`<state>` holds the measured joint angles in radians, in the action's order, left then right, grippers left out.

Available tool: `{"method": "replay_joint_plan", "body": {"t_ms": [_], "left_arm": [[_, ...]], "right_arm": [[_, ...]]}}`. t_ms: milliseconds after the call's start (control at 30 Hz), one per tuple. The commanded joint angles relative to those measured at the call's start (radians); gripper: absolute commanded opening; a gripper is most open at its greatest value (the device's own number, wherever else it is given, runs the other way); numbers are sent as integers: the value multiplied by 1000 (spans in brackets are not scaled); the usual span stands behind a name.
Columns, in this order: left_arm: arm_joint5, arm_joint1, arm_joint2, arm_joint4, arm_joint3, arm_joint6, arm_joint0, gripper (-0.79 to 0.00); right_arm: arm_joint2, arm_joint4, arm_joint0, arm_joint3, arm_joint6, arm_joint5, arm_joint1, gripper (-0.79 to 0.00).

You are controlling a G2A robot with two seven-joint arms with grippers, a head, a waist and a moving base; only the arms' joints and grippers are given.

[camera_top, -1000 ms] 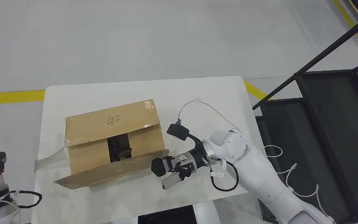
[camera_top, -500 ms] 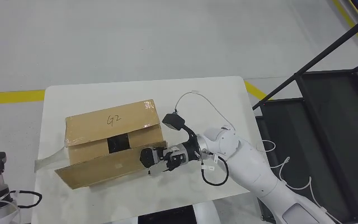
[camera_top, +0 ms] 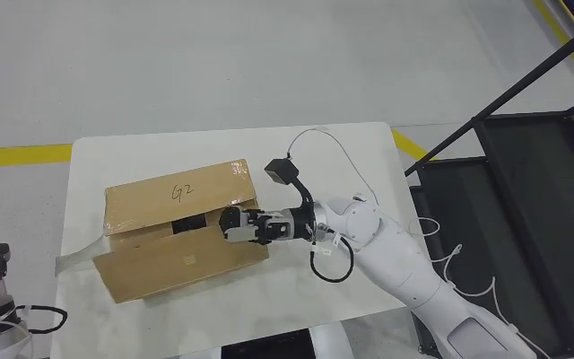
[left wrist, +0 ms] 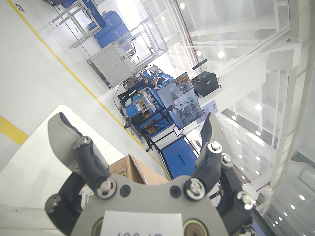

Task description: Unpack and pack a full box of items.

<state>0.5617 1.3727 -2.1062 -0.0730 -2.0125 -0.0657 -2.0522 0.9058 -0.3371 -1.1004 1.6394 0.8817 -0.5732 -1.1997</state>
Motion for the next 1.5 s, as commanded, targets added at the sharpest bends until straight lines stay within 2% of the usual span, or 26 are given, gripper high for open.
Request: {"method": "replay_joint_plan", "body": {"t_ms": [0,133,200,400,500,733,1000,1467], "left_arm": [[0,0,0,0,0,0,0,0],[0,0,0,0,0,0,0,0],[0,0,0,0,0,0,0,0],[0,0,0,0,0,0,0,0],[0,0,0,0,0,0,0,0],[0,0,0,0,0,0,0,0],[0,0,0,0,0,0,0,0],[0,0,0,0,0,0,0,0]], "right_arm": [[-6,15,6,-5,-21,3,-4,-237],[-22,42,18,-17,-62,15,-12,-292],[-29,47,23,-24,-81,24,-16,-283],[-45,113,44,-32,-128,101,-24,-332],[-53,145,55,-29,-149,148,-29,-419],[-45,163,59,-30,-194,255,-33,-508],[-8,189,36,2,-193,419,-25,-480],[12,290,17,50,-191,655,-16,-514]]}}
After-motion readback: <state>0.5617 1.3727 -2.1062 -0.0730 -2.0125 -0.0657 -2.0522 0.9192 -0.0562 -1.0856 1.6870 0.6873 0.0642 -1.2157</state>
